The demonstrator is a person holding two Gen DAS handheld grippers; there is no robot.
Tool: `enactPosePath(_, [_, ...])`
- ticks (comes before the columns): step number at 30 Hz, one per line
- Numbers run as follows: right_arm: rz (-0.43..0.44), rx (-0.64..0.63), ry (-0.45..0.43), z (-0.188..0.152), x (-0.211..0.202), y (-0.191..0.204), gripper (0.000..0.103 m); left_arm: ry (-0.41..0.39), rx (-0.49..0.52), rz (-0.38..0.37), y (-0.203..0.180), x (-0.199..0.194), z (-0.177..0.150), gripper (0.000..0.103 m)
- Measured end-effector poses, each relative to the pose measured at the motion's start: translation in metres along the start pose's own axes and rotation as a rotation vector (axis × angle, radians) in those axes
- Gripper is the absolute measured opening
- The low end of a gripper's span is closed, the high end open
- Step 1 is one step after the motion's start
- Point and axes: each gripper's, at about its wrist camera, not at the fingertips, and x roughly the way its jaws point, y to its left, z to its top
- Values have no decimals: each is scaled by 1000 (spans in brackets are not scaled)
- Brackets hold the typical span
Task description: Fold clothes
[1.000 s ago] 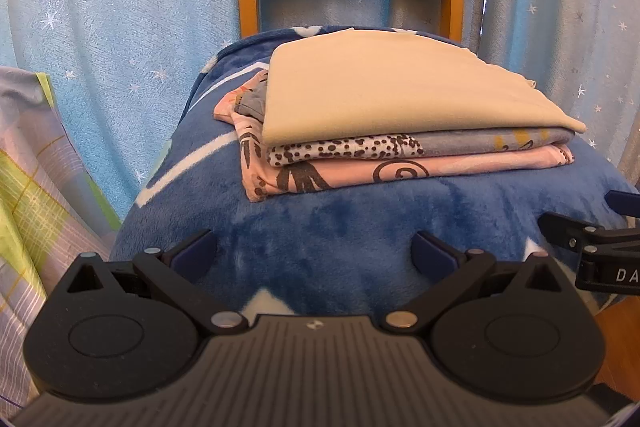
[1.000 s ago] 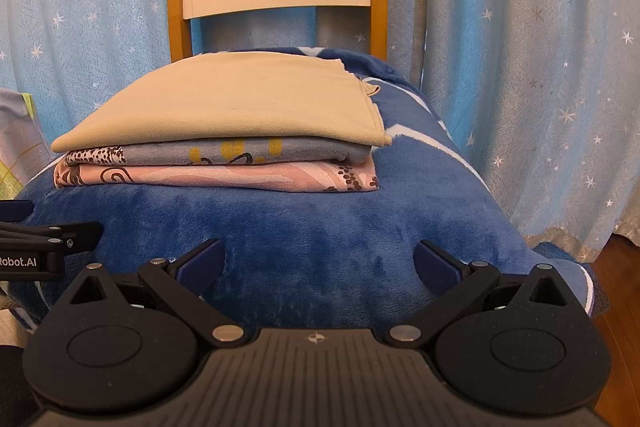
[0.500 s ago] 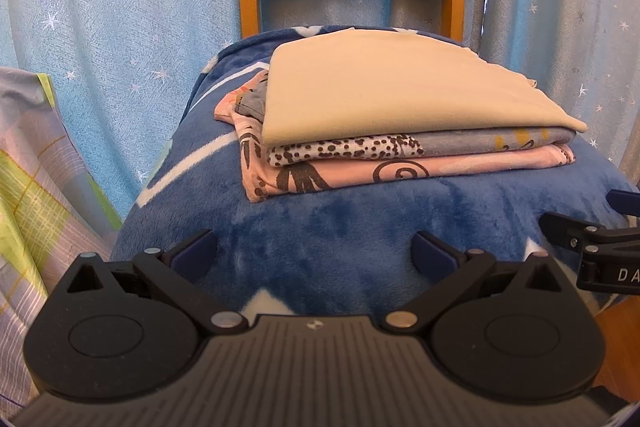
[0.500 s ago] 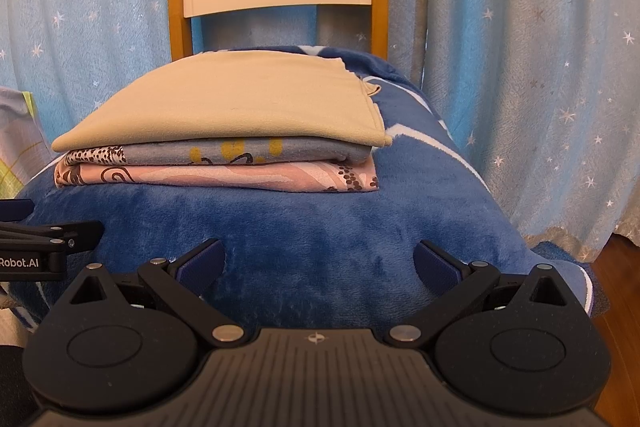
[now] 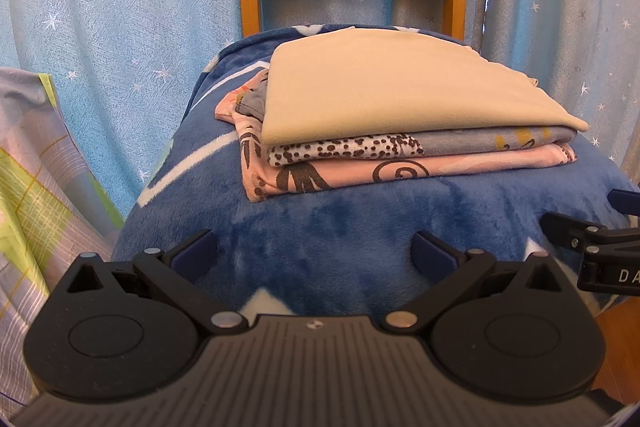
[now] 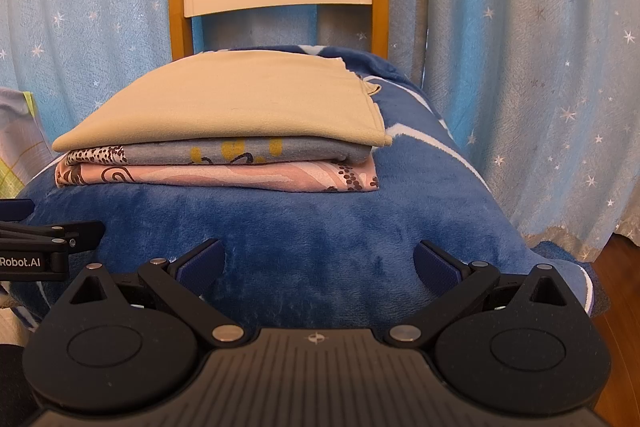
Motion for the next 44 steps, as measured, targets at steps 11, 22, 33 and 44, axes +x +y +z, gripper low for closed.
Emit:
enactPosePath(11, [1,-1,1,0,0,0,103,2,1,3,-1,0,1,103])
enactPosePath(22, [0,-2,2,0,-1,0,103,2,3,5,-2,1,1,103])
enactPosePath(33, [0,-2,3,-1,1,-2,103,2,4,6,-3,1,1,103])
enactPosePath(44, [-1,-4,0,-2,2,-2,103,-4,2,8,-3,1,0,103])
